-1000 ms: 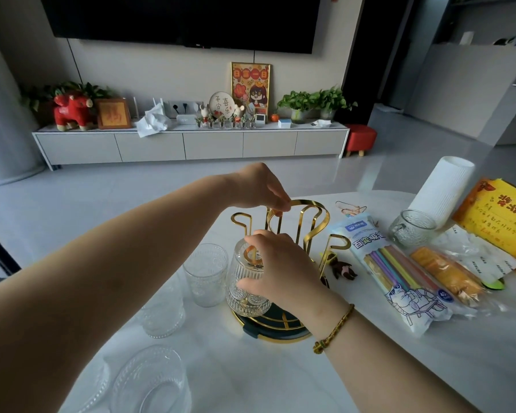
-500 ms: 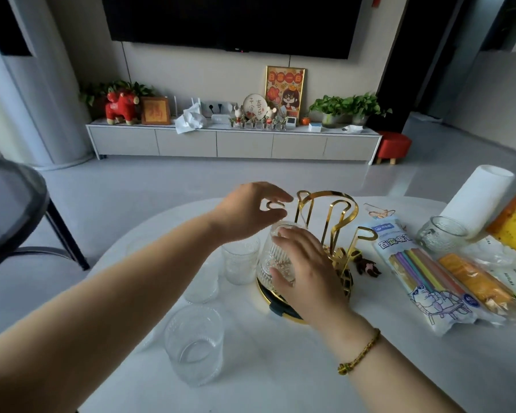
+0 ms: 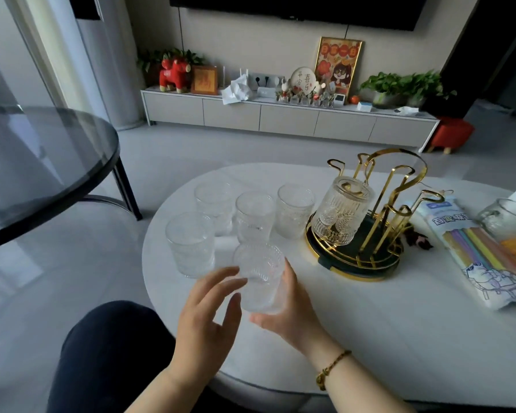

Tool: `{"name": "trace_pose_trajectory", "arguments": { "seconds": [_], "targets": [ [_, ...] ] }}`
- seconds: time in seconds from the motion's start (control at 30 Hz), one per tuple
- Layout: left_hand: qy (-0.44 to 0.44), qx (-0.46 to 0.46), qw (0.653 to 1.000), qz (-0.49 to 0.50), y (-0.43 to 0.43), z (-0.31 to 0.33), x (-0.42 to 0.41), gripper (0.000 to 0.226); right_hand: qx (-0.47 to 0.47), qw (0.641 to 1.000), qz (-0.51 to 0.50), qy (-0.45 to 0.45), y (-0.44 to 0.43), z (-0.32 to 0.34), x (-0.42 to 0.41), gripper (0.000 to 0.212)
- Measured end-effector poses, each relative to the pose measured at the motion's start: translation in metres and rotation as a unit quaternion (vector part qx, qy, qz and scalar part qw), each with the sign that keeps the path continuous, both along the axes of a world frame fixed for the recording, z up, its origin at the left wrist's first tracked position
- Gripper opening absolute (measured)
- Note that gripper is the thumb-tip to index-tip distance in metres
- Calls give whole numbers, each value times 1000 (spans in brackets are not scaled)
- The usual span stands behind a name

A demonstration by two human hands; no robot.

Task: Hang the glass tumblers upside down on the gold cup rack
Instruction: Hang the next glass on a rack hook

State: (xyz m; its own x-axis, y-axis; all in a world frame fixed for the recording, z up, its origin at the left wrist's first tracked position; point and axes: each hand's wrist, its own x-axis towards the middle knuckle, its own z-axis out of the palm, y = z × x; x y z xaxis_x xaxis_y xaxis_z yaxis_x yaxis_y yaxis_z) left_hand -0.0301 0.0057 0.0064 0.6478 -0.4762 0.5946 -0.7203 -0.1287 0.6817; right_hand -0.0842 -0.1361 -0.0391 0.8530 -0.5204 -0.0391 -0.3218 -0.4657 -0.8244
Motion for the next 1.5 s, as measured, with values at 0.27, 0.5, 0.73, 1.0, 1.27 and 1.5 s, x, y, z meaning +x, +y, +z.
{"name": "trace_pose_trajectory", "arguments": {
  "seconds": [0.27, 0.5, 0.73, 1.0, 1.27, 1.5],
  "targets": [
    [72, 63, 994, 48, 12, -39, 8, 28, 30, 997, -68, -30, 7, -8, 22, 86],
    [54, 124, 991, 8, -7, -44, 16, 20, 73, 989, -65, -115, -3, 14, 0, 75],
    [16, 184, 982, -23, -46, -43, 28, 21, 37, 984, -10, -175, -38, 90, -41, 74],
    [12, 293, 955, -53, -93, -47, 44, 30, -194, 979, -61, -14, -103, 212, -66, 74],
    [-43, 287, 955, -56, -87, -38, 57, 35, -321, 941, -28, 104, -147, 278, -2, 78],
    [-67, 296, 952, -39, -89, -36, 60, 36, -374, 906, 26, 197, -165, 278, 52, 76]
  ]
}}
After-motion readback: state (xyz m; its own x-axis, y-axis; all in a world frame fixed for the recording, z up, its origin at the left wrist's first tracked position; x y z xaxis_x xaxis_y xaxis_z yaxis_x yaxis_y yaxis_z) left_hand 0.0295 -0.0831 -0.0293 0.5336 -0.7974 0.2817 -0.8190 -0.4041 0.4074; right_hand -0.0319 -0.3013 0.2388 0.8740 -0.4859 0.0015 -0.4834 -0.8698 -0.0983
